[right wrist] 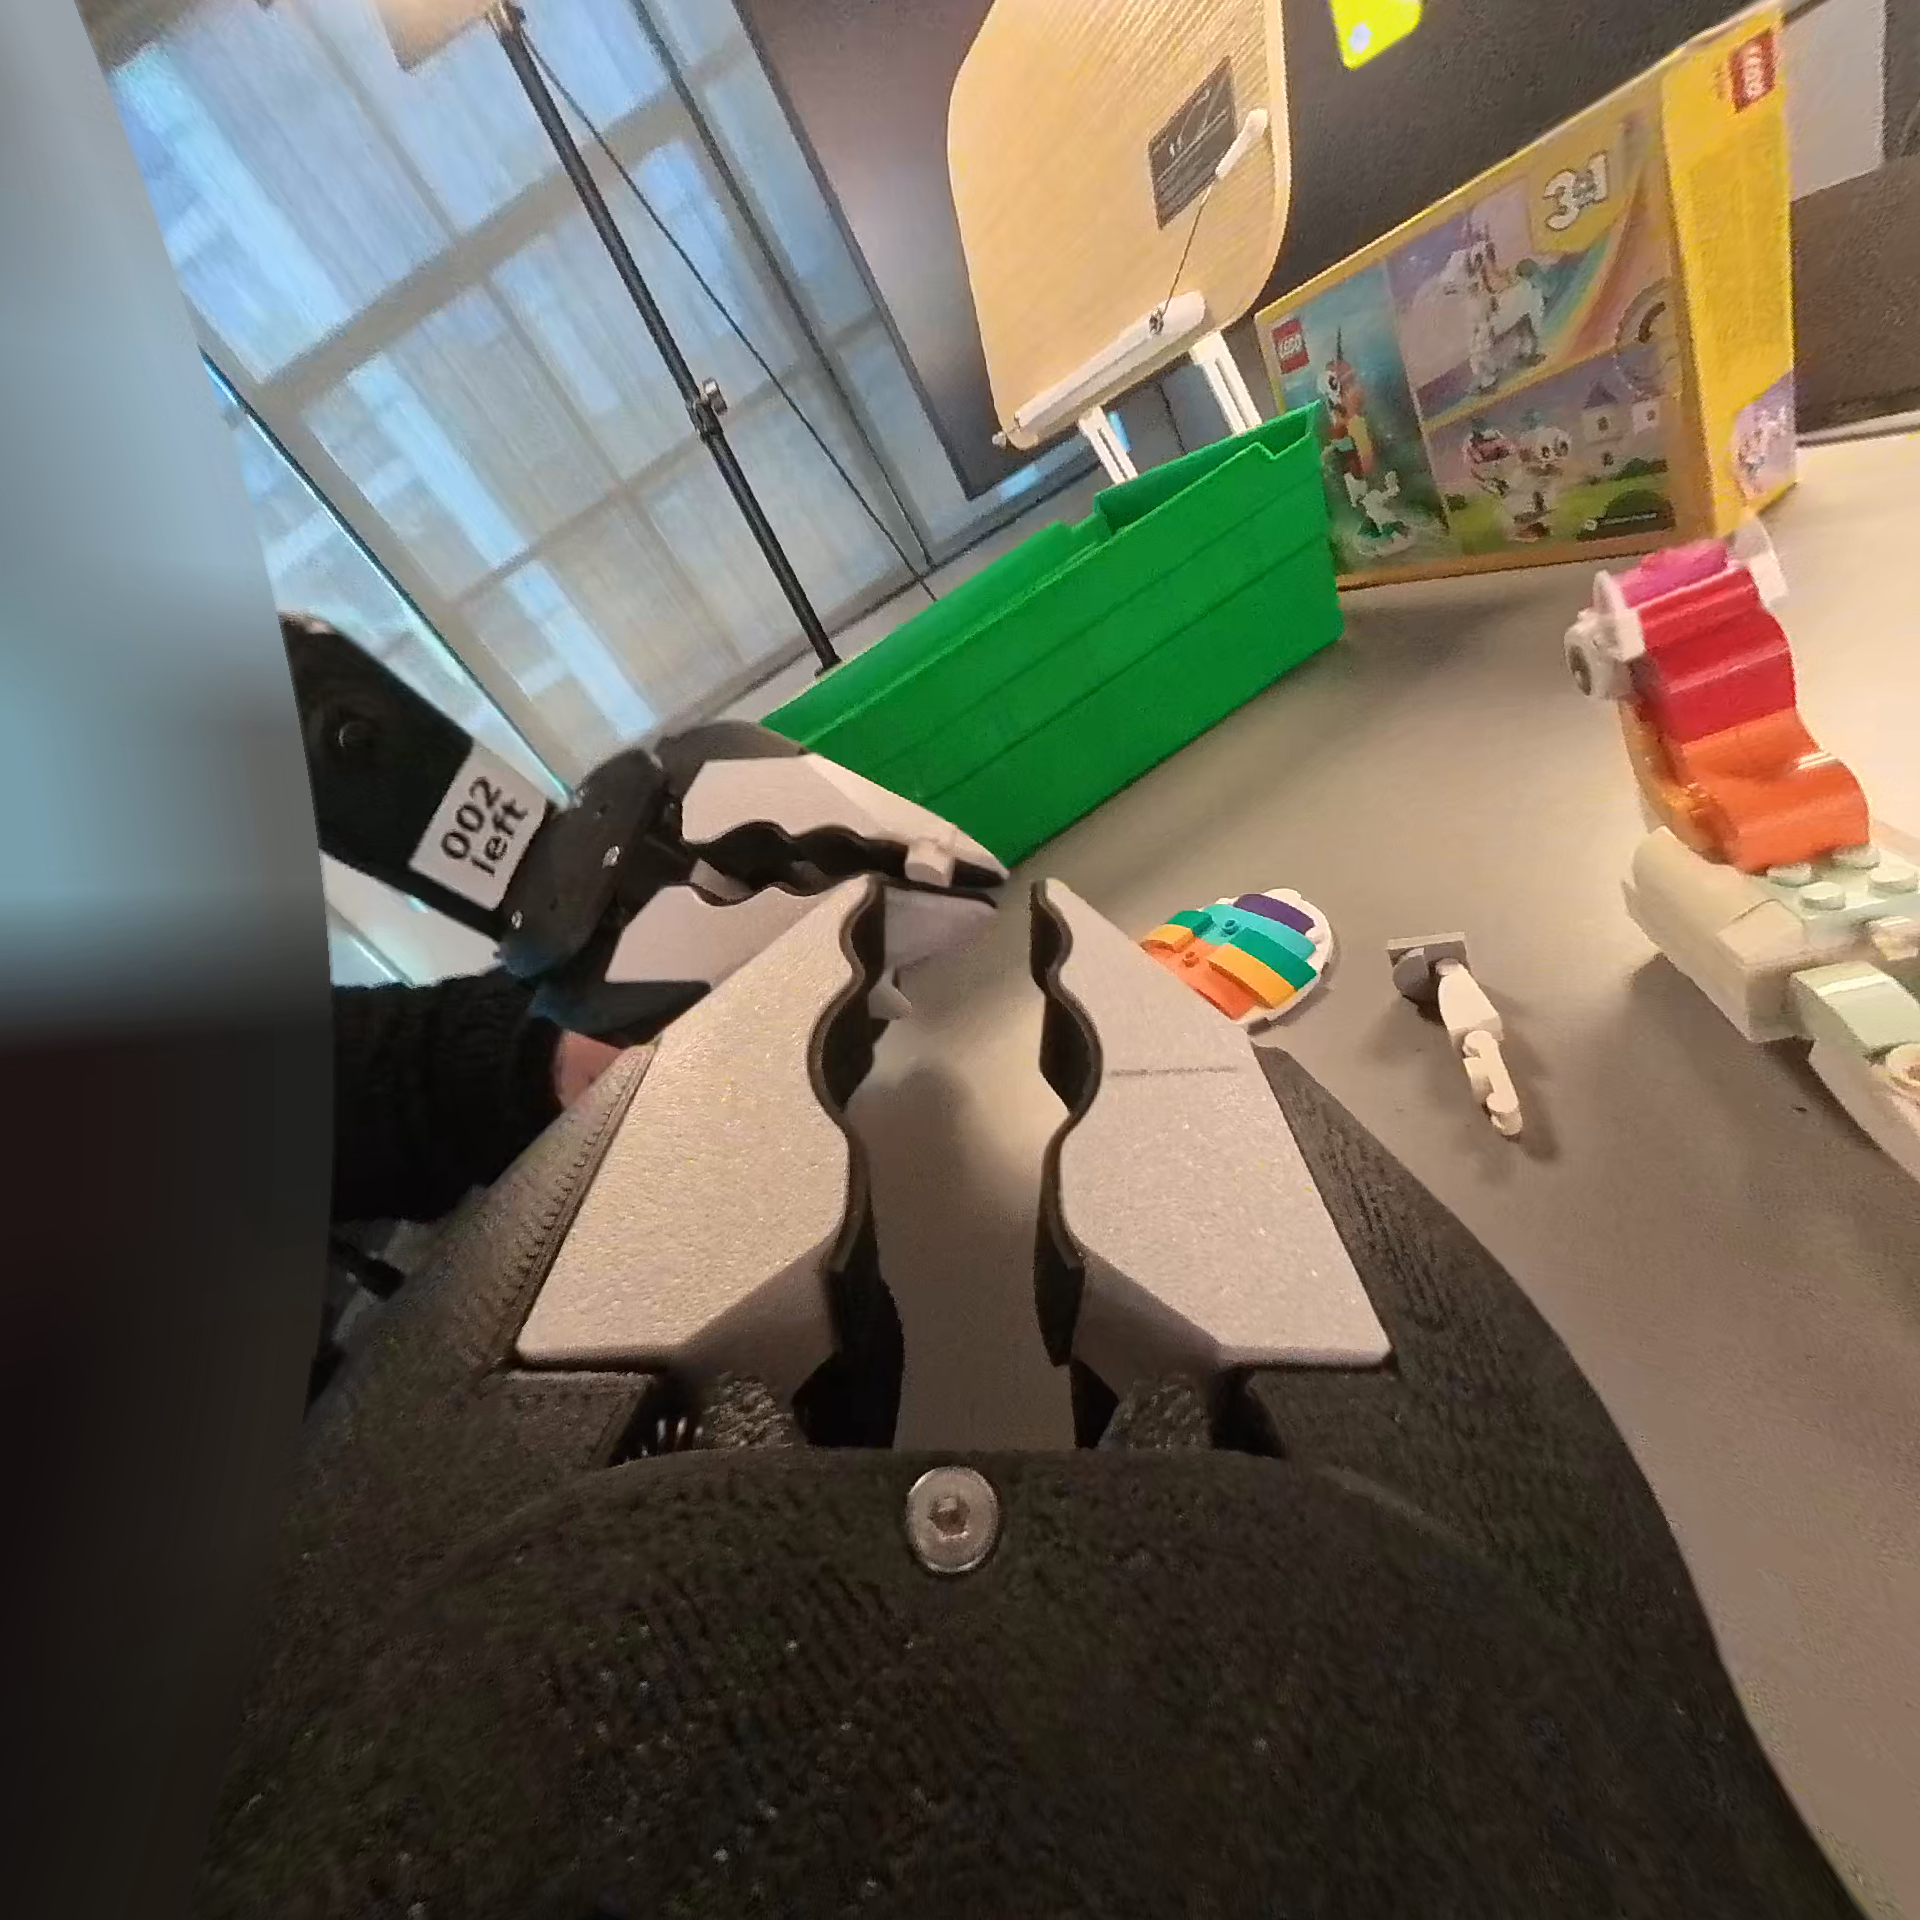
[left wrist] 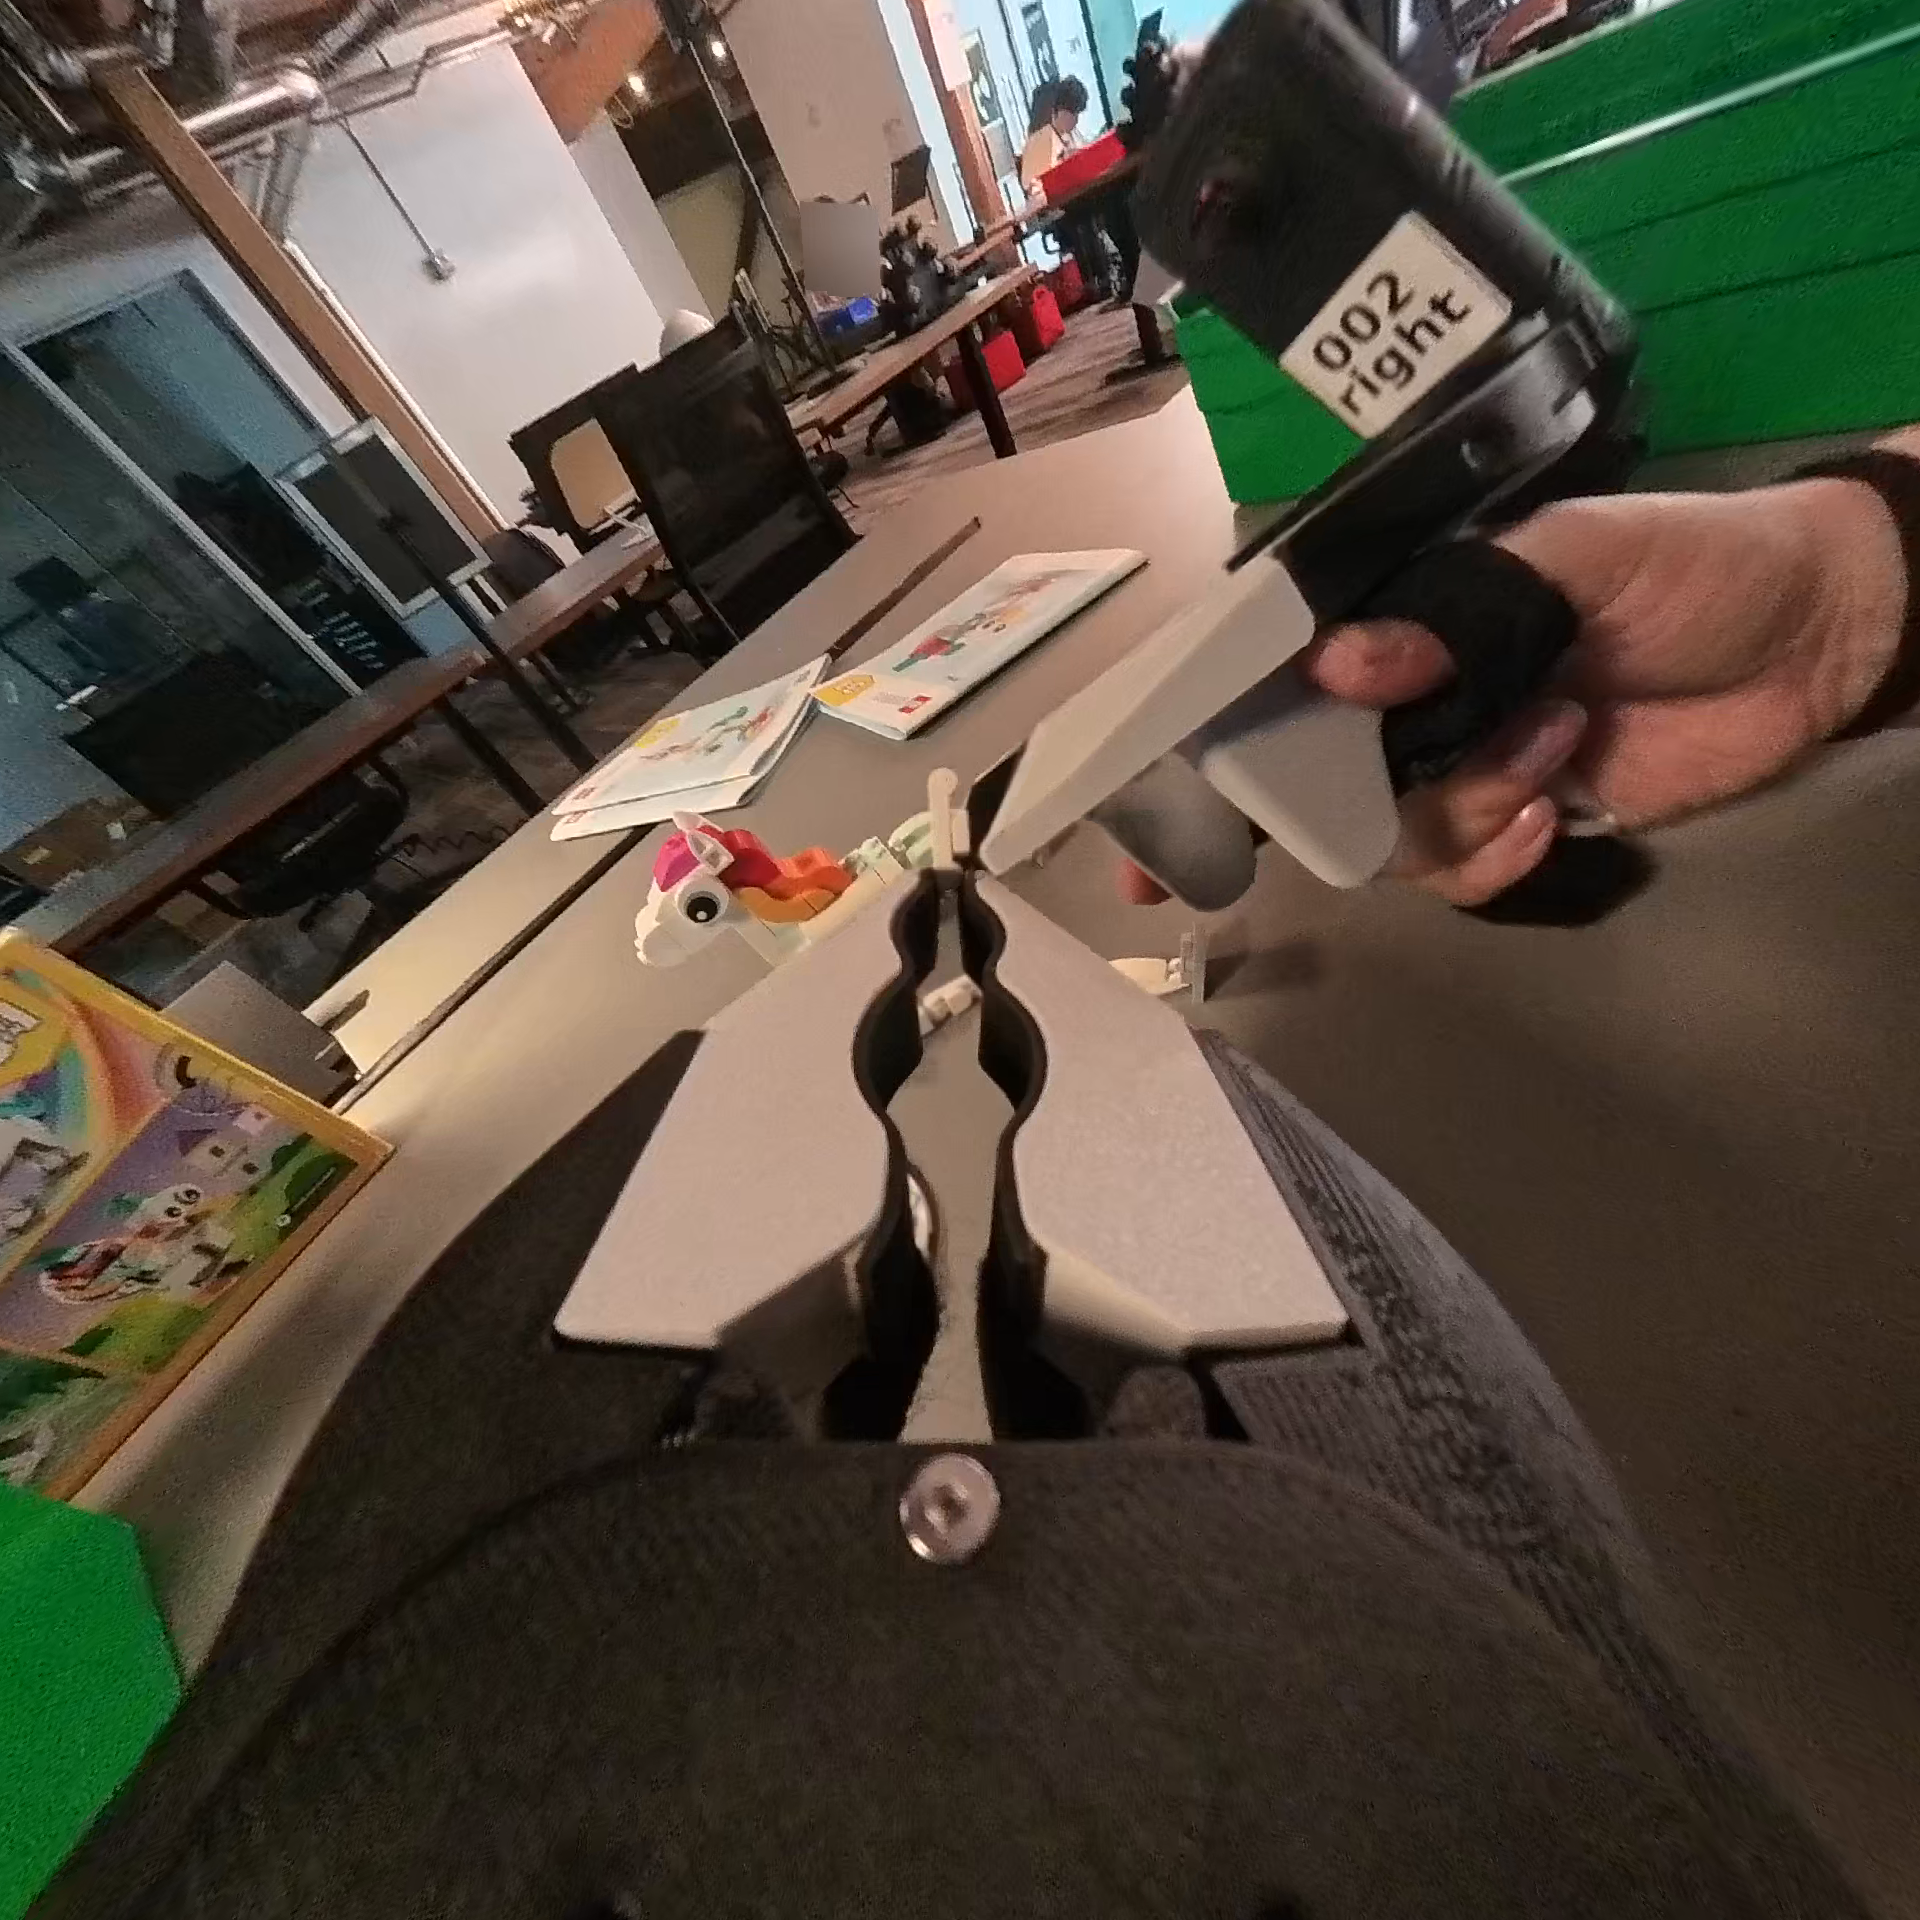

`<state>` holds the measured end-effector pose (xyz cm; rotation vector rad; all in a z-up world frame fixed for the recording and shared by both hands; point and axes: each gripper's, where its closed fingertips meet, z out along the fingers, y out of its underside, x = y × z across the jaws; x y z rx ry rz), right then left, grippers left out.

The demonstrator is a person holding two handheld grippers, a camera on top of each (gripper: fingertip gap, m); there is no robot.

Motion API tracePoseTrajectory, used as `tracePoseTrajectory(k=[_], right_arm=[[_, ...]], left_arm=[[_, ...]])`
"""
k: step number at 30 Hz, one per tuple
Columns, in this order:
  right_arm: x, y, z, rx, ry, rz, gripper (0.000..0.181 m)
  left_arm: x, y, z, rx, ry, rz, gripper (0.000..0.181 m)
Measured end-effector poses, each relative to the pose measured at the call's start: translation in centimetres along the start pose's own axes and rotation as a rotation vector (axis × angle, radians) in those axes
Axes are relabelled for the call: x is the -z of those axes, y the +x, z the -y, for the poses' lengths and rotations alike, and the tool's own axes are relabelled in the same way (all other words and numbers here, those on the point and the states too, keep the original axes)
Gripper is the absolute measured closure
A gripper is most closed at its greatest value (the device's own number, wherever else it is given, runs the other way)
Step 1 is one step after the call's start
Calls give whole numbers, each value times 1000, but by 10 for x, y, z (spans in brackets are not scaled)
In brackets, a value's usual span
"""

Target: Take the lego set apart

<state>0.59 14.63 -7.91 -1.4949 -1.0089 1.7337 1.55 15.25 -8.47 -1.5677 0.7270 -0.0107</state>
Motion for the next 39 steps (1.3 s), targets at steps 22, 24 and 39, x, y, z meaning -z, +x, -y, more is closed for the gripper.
tracePoseTrajectory(k=[22, 24, 39], right_arm=[[10, -25, 17, 170, 79, 118, 174], [13, -28, 11, 190, 14, 172, 174], [23, 15, 18, 486, -33, -155, 173]], left_arm=[[-4, 23, 27, 430, 128, -306, 181], [-1, 29, 27, 486, 135, -392, 181], [5, 16, 20, 368, 150, -316, 170]])
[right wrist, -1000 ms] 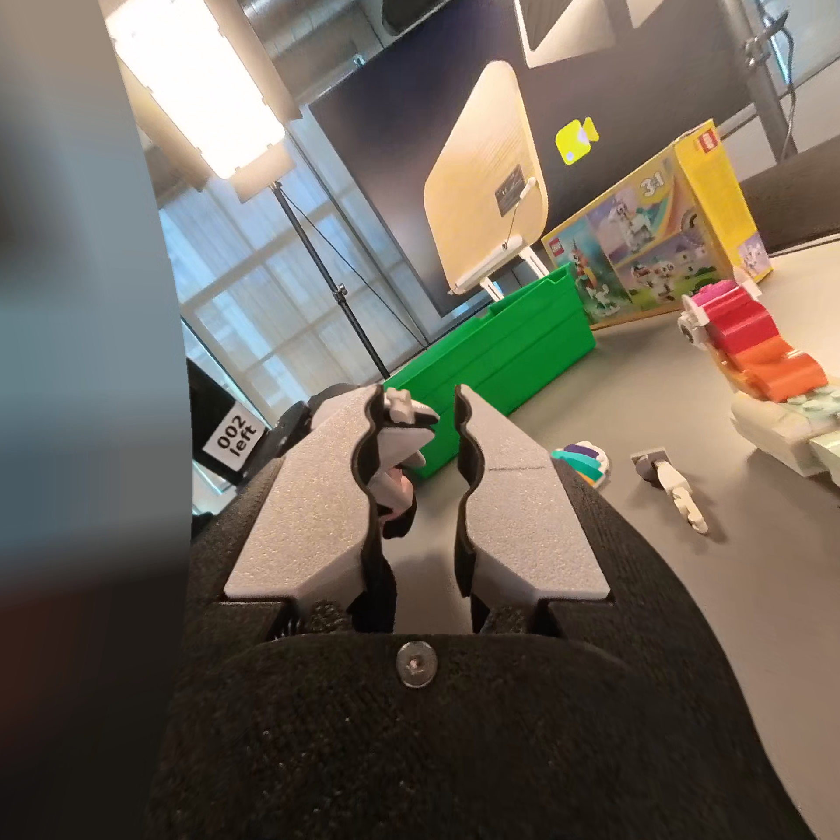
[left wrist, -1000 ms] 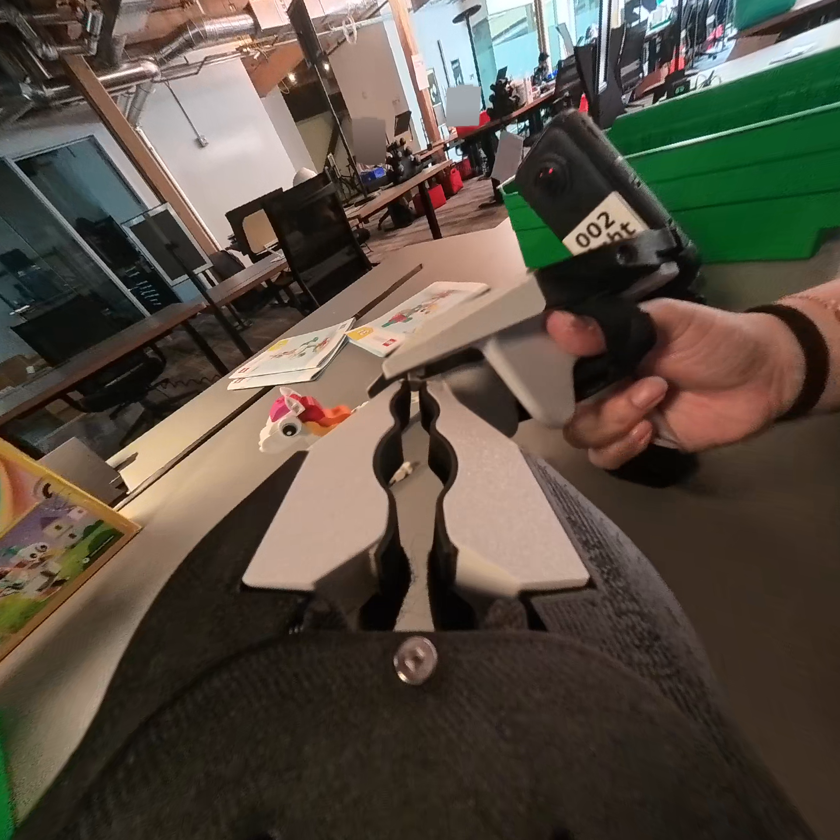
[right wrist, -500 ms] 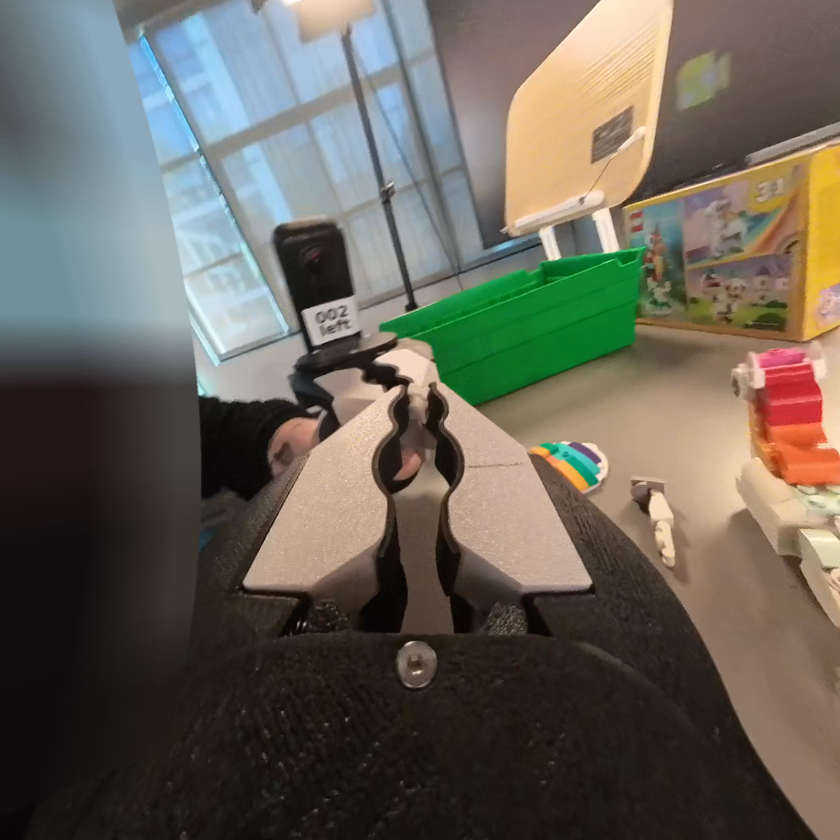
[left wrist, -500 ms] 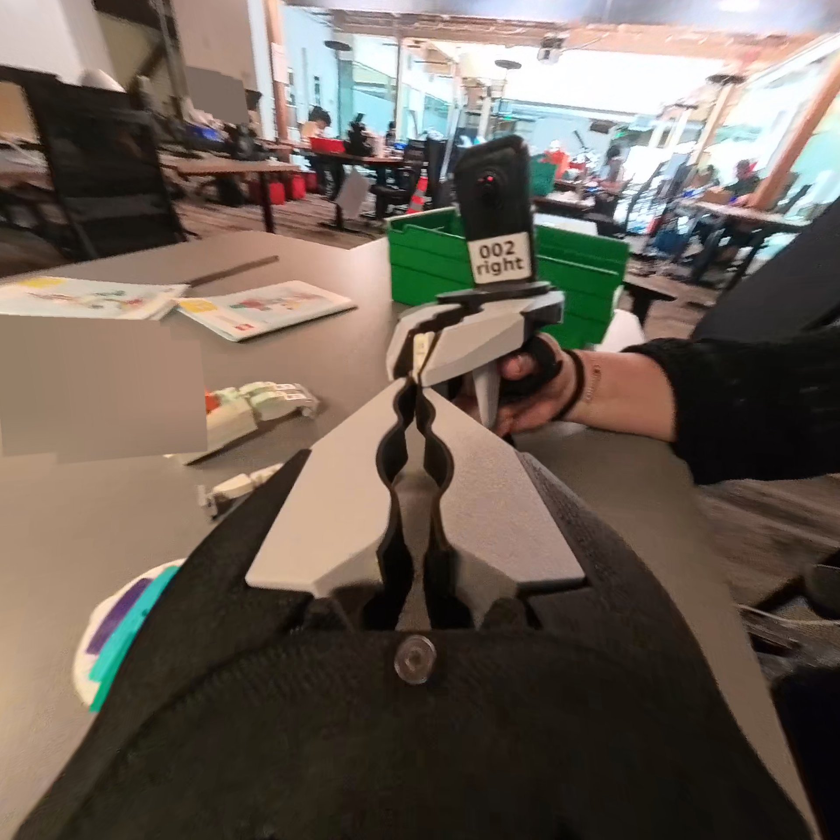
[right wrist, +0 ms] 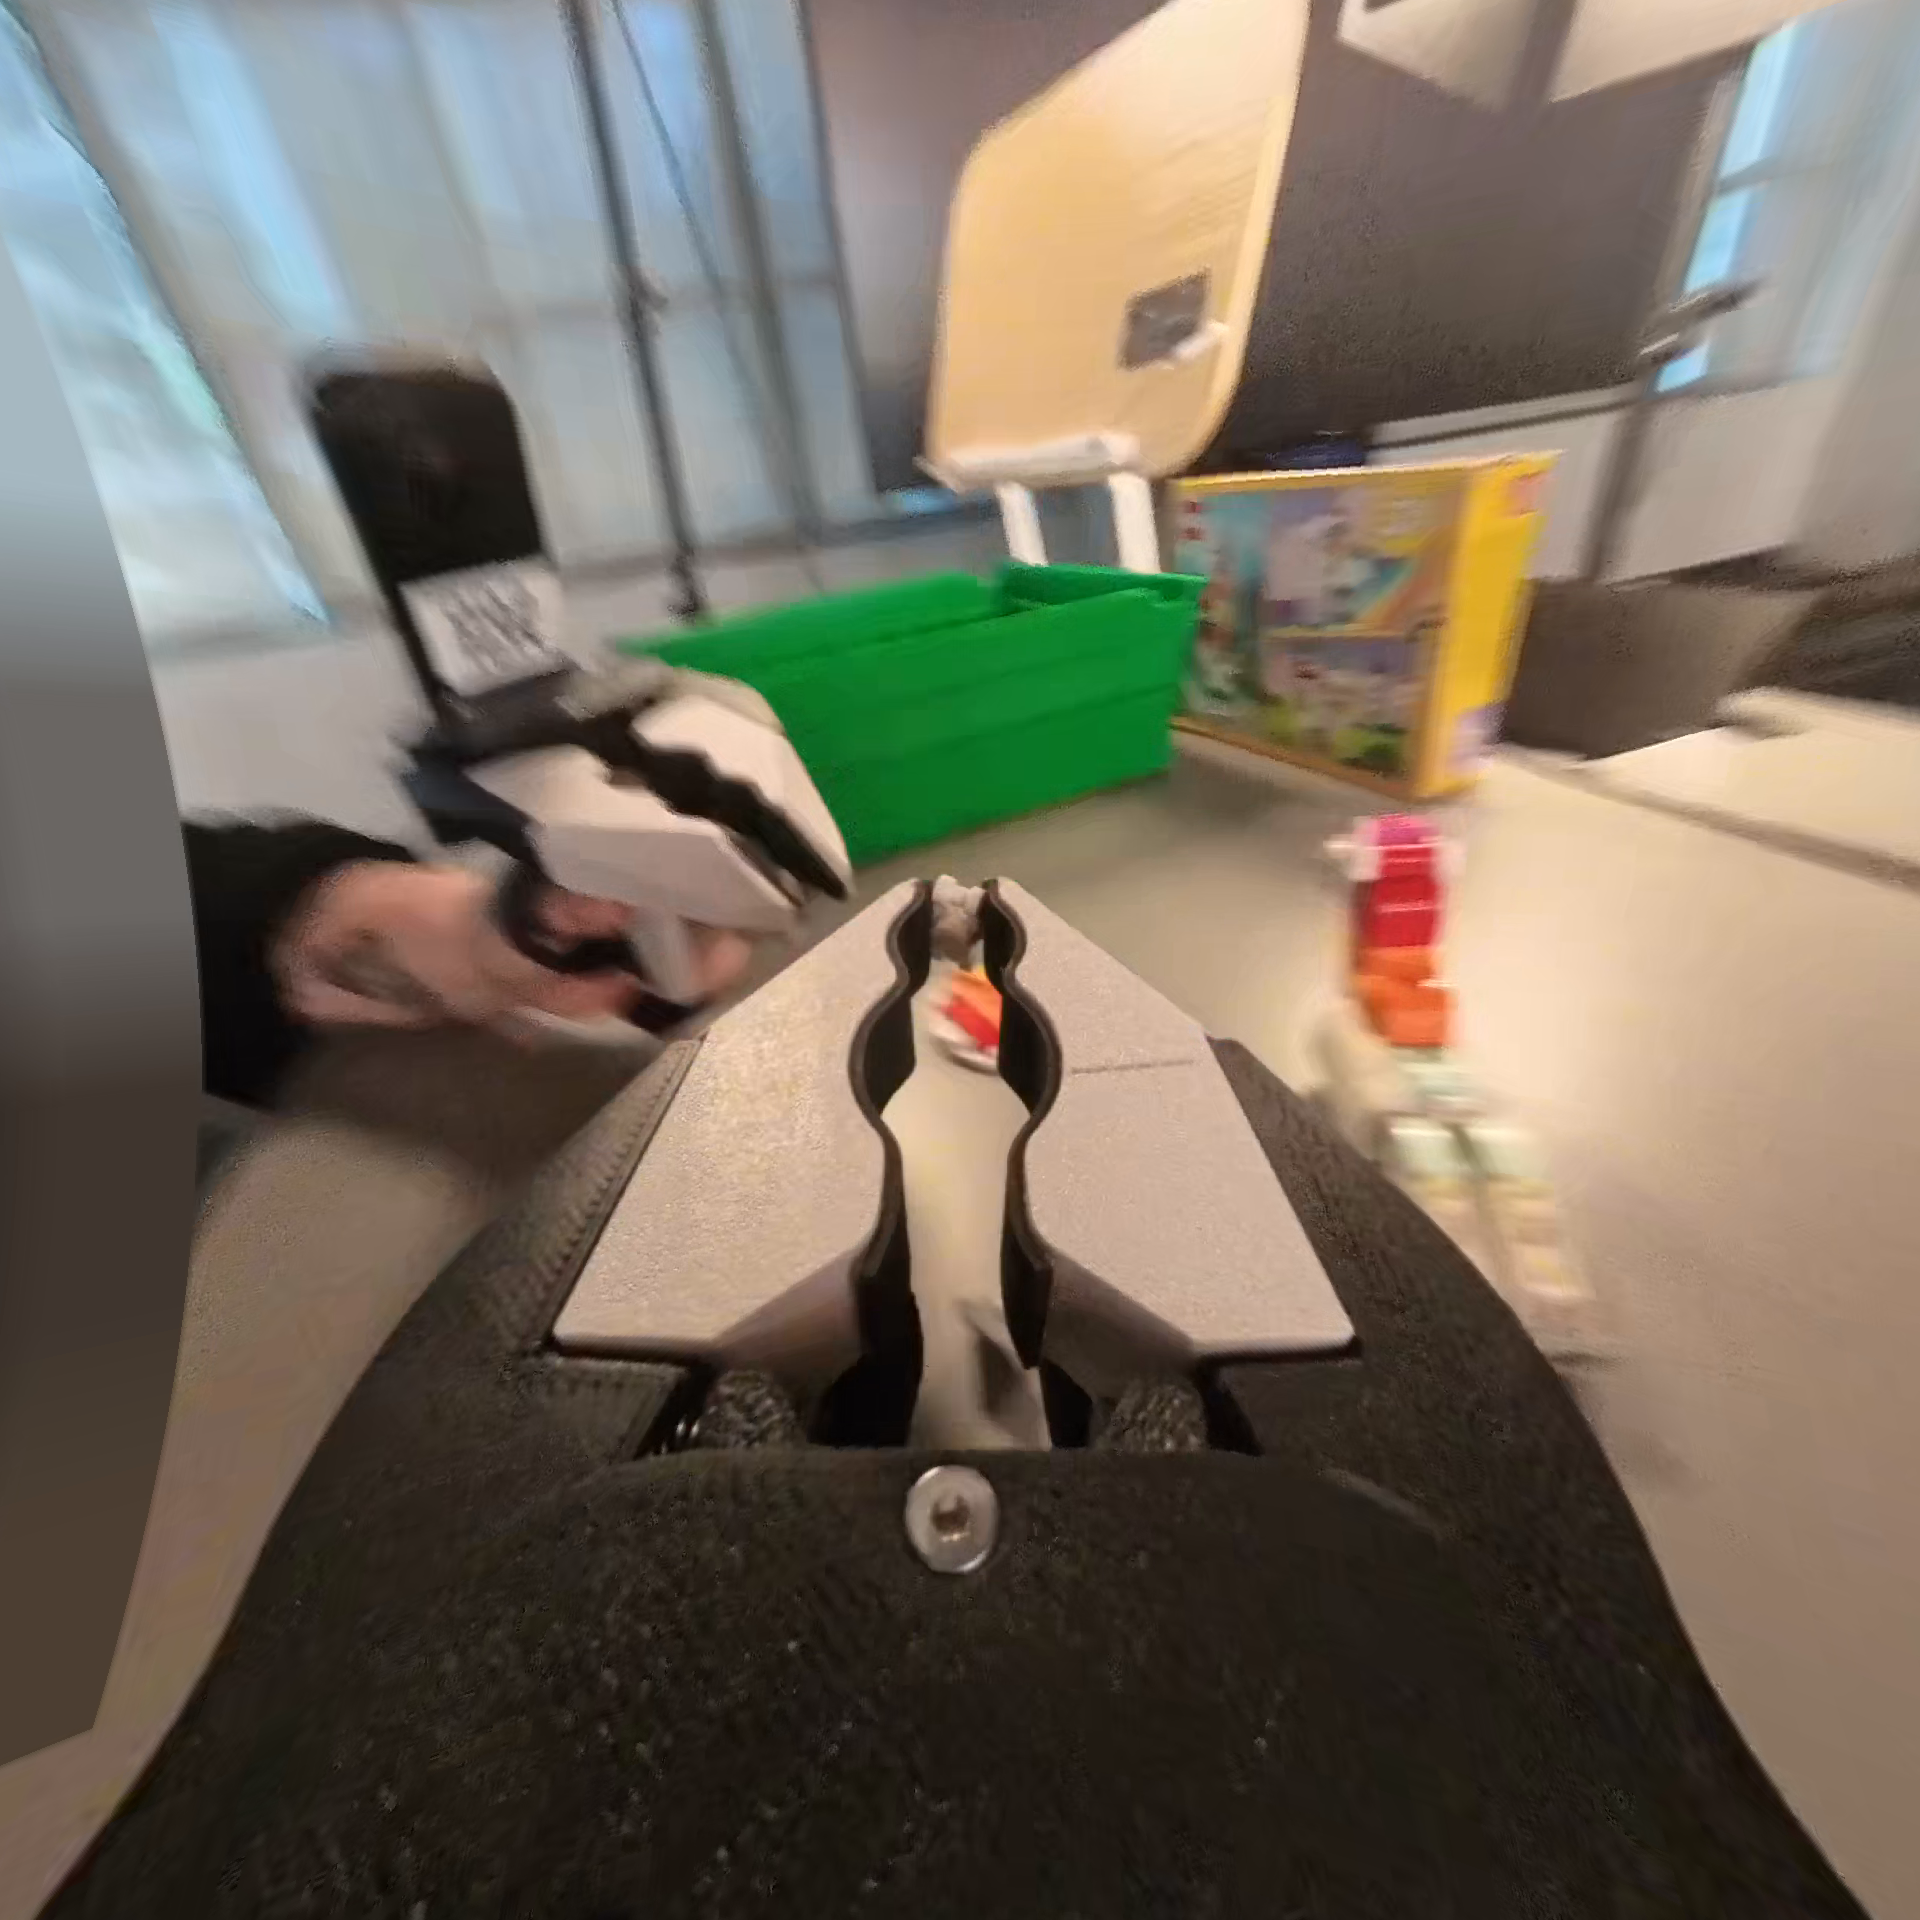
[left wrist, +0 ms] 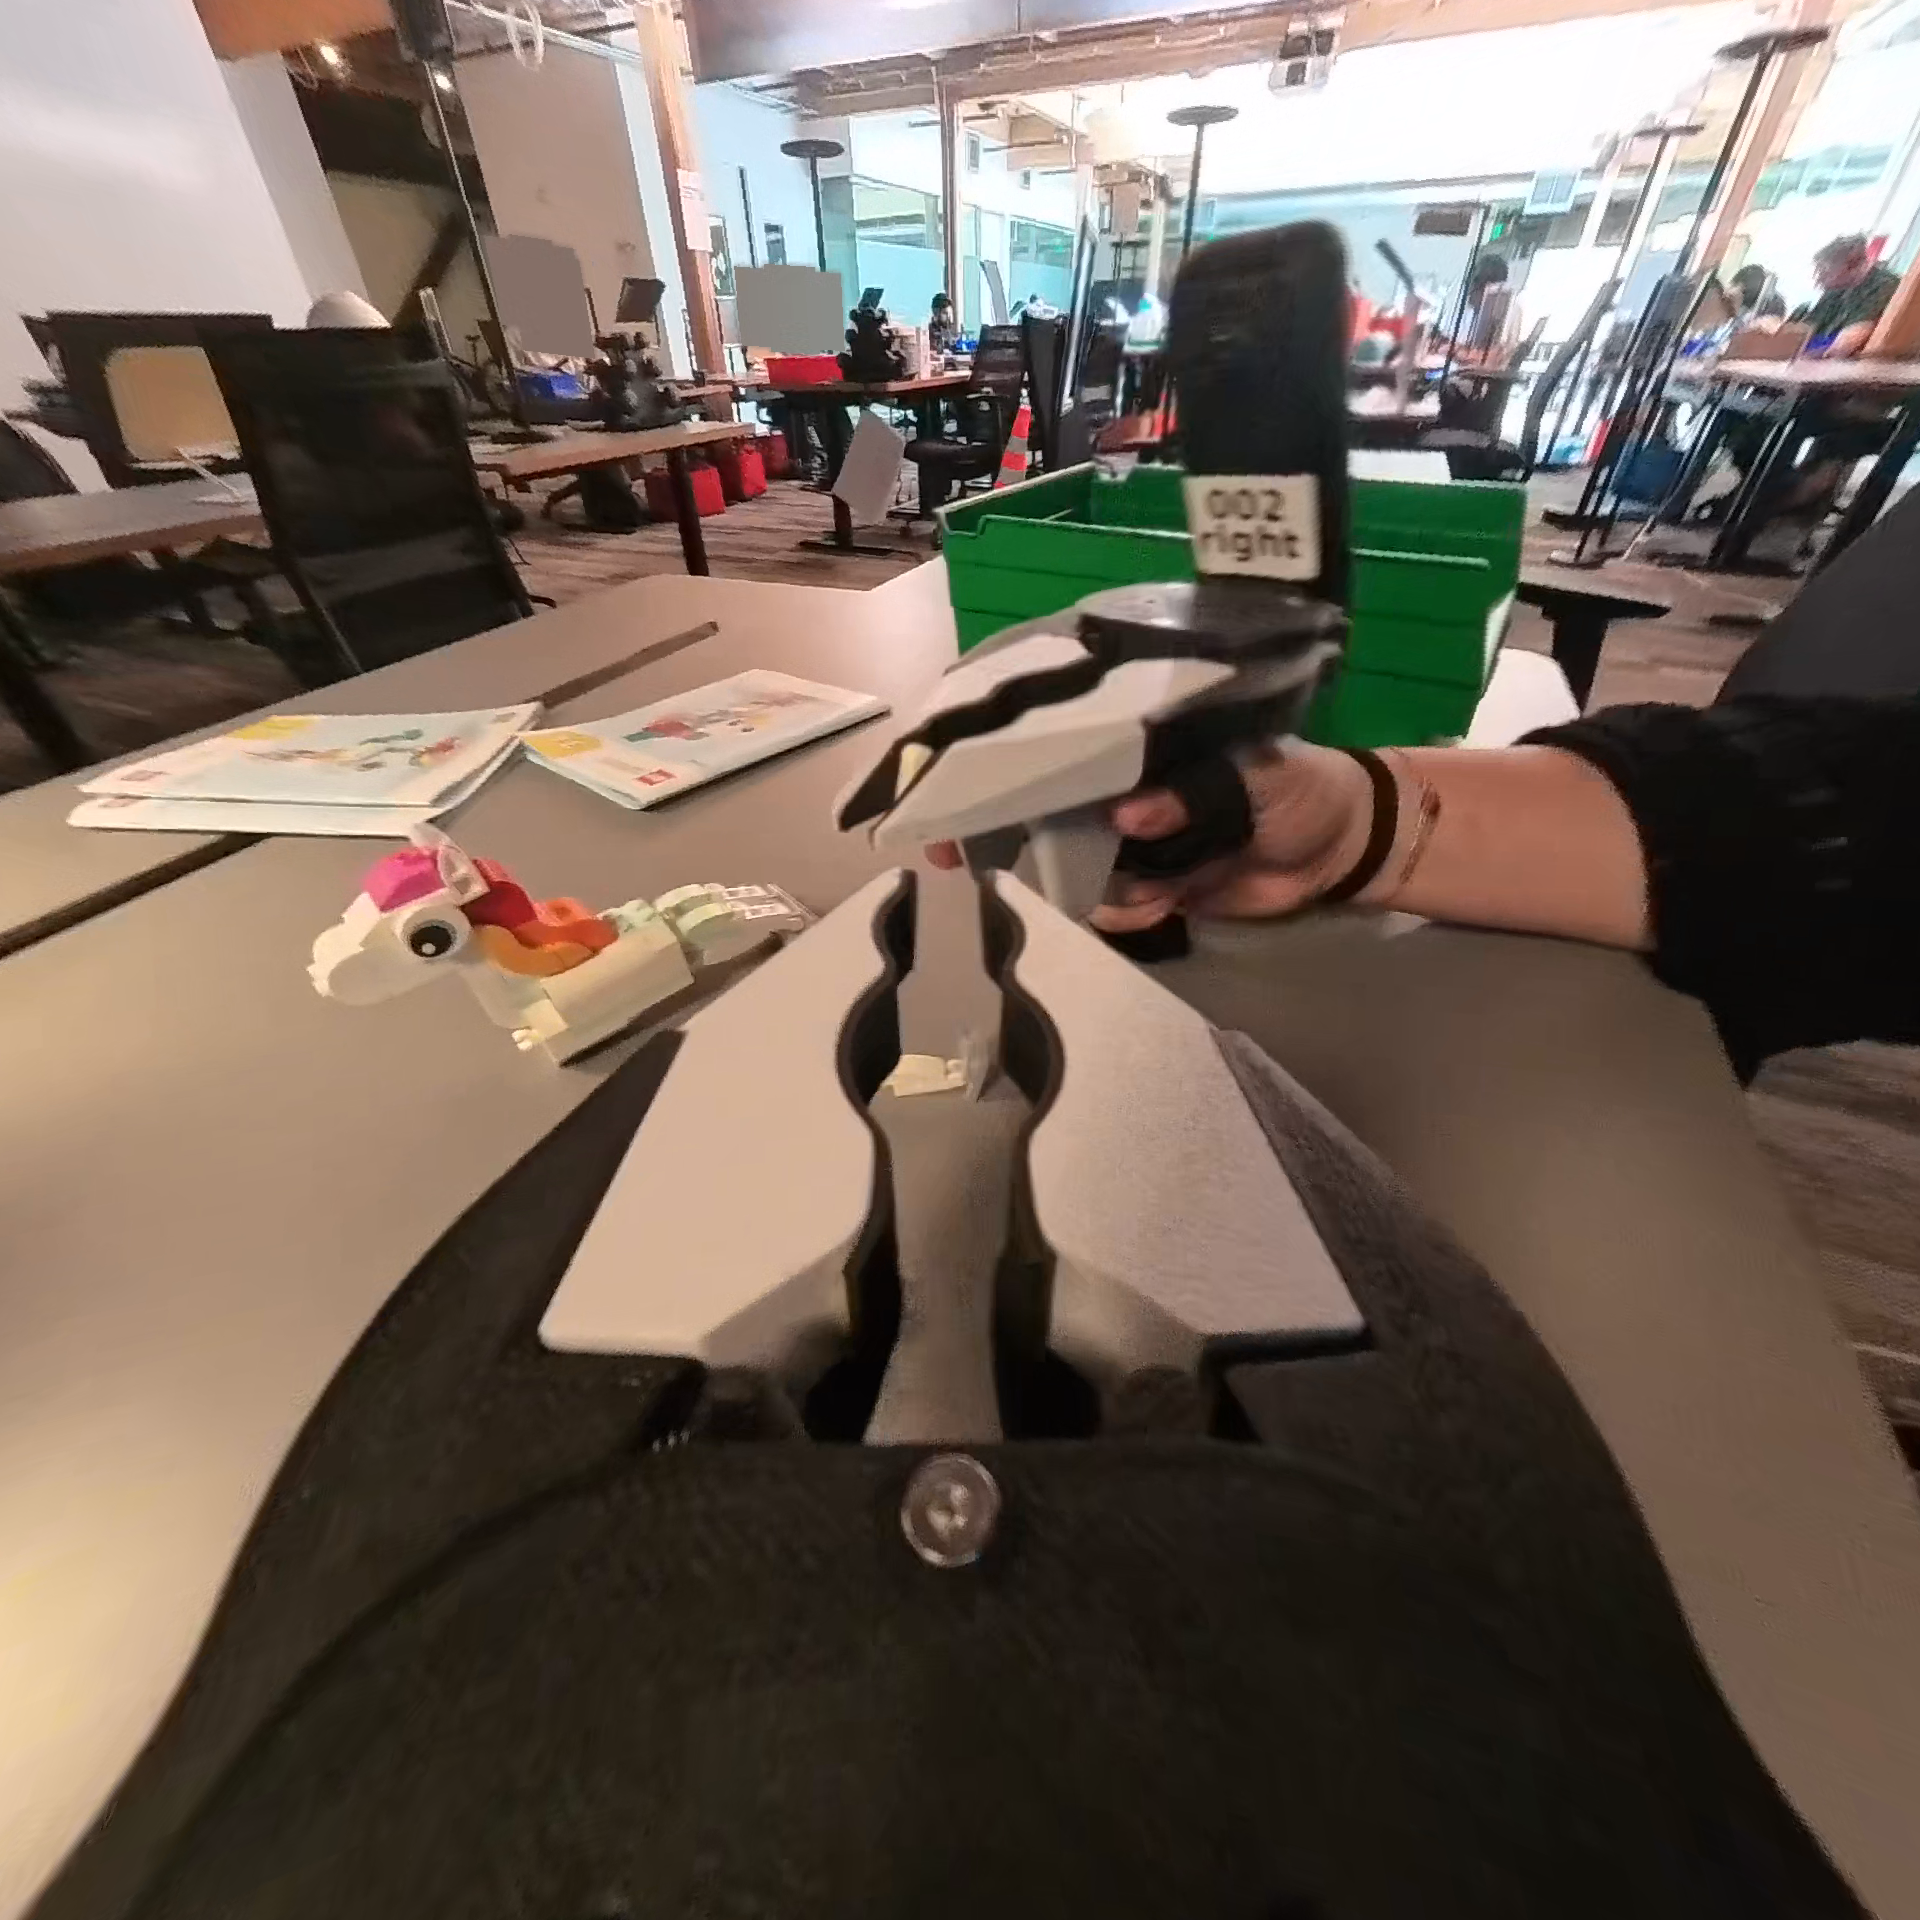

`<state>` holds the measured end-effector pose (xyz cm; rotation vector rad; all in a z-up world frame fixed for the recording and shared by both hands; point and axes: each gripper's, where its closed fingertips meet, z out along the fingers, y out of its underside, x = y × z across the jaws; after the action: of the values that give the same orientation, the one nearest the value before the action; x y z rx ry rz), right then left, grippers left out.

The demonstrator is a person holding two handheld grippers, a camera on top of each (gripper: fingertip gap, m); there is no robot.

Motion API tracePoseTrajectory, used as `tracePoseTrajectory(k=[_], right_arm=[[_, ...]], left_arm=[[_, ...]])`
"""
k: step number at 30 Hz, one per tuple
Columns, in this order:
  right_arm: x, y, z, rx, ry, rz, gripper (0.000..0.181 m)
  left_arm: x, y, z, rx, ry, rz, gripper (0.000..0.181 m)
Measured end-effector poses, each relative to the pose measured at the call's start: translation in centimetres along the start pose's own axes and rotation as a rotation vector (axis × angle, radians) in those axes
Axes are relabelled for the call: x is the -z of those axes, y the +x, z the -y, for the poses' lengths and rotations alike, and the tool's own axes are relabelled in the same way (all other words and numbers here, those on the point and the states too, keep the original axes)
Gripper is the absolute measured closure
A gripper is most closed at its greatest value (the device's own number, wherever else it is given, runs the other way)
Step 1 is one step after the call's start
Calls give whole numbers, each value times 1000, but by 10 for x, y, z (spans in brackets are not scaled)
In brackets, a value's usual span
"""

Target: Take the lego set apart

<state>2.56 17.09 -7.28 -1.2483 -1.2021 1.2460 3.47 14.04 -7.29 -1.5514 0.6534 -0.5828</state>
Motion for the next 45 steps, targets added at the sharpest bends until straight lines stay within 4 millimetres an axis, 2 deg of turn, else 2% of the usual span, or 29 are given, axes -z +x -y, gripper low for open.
tracePoseTrajectory(k=[3, 7, 10, 22, 27, 31, 36, 39, 41, 45], right_arm=[[-2, 8, -11, 403, -144, -195, 174], [-8, 3, -25, 910, -310, -322, 174], [-13, -3, -34, 1080, -370, -335, 173], [-14, -1, -52, 1151, -493, -320, 173], [-15, 1, -57, 1149, -544, -351, 173], [-16, 4, -61, 1105, -560, -360, 172], [-12, 11, -61, 1076, -578, -375, 161], [-14, 5, -60, 1109, -567, -355, 165], [-15, 4, -60, 1141, -570, -363, 174], [-17, 5, -59, 1149, -559, -377, 174]], left_arm=[[-1, -1, -1, 72, 3, -27, 160], [-4, -6, -11, 134, -41, -16, 160], [-7, -8, -22, 131, -96, 5, 162], [-13, -12, -45, -42, -262, 94, 169], [-14, -15, -52, -39, -327, 123, 178], [-14, -17, -57, 33, -346, 116, 178], [-13, -20, -54, 248, -297, 53, 178], [-12, -20, -53, 353, -276, 13, 178], [-11, -19, -53, 409, -268, -12, 178], [-10, -20, -52, 462, -257, -39, 178]])
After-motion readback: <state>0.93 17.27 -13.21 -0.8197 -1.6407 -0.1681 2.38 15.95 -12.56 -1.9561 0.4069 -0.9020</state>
